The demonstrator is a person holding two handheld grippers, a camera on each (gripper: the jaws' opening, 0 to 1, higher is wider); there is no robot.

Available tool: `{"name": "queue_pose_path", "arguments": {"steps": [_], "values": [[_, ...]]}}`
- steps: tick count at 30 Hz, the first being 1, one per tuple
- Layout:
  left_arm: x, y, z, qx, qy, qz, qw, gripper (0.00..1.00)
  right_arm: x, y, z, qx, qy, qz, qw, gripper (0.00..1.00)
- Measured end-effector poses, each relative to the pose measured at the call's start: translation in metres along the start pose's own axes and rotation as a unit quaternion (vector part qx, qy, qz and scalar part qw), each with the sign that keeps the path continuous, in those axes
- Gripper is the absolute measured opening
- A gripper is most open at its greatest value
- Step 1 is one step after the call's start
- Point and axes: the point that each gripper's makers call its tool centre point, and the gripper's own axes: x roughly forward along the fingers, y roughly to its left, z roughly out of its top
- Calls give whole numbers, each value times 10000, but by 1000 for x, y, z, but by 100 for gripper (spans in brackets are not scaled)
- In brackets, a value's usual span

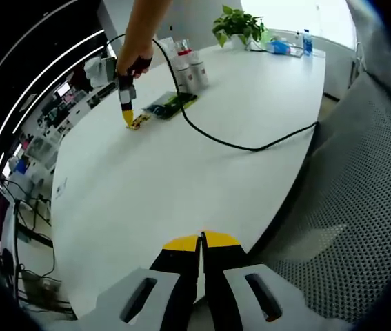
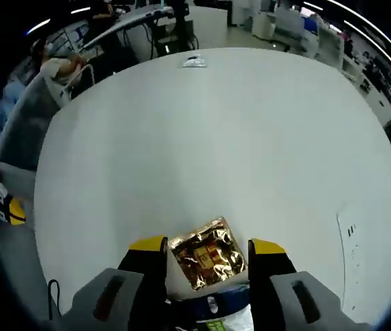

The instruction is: Arrange the skincare products in the storage area until every visible bottle or jar stands upright without overlapping.

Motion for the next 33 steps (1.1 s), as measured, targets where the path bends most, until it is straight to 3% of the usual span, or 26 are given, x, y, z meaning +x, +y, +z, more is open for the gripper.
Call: {"name": "queue_pose_path", "arguments": {"steps": [1,4,7,9,10,11,17,22,24,26,29,31,33], "values": [[0,0,0,3,2,1,10000,0,1,2,-2,-12,88,138,9999,46],[0,0,-2,0,25,-13,10000,0,4,-3,-9,-504,510,73,9974,48],[0,0,-2,-15,40,-14,10000,0,11,3,-12,-714,659,157,9951,49],[0,0,-3,-18,60,-20,10000,0,14,5,-20,-894,935,170,9915,49],[1,0,-4,-24,67,-17,10000,0,14,0,-16,-965,806,-45,9921,46],[1,0,-4,-33,74,-19,10000,0,13,-2,-17,-1059,909,-51,9902,42],[1,0,-3,-36,72,-22,10000,0,12,-7,-17,-136,706,-281,9970,37],[1,-1,-3,-16,70,-48,10000,0,12,-6,-17,-314,758,-293,9962,38],[1,-1,-3,-17,67,-47,10000,0,11,-4,-19,-174,840,-242,9960,44],[1,-1,-2,-16,54,-43,10000,0,9,-7,-12,-224,707,-338,9967,49],[1,-1,-2,-20,33,-33,10000,0,1,-13,6,-208,484,-477,9975,48],[1,-2,-2,-11,50,-46,10000,0,1,-11,23,-227,261,-477,9983,51],[1,-2,-2,-6,36,-55,10000,0,6,-1,59,-161,-135,-317,9993,51]]}}
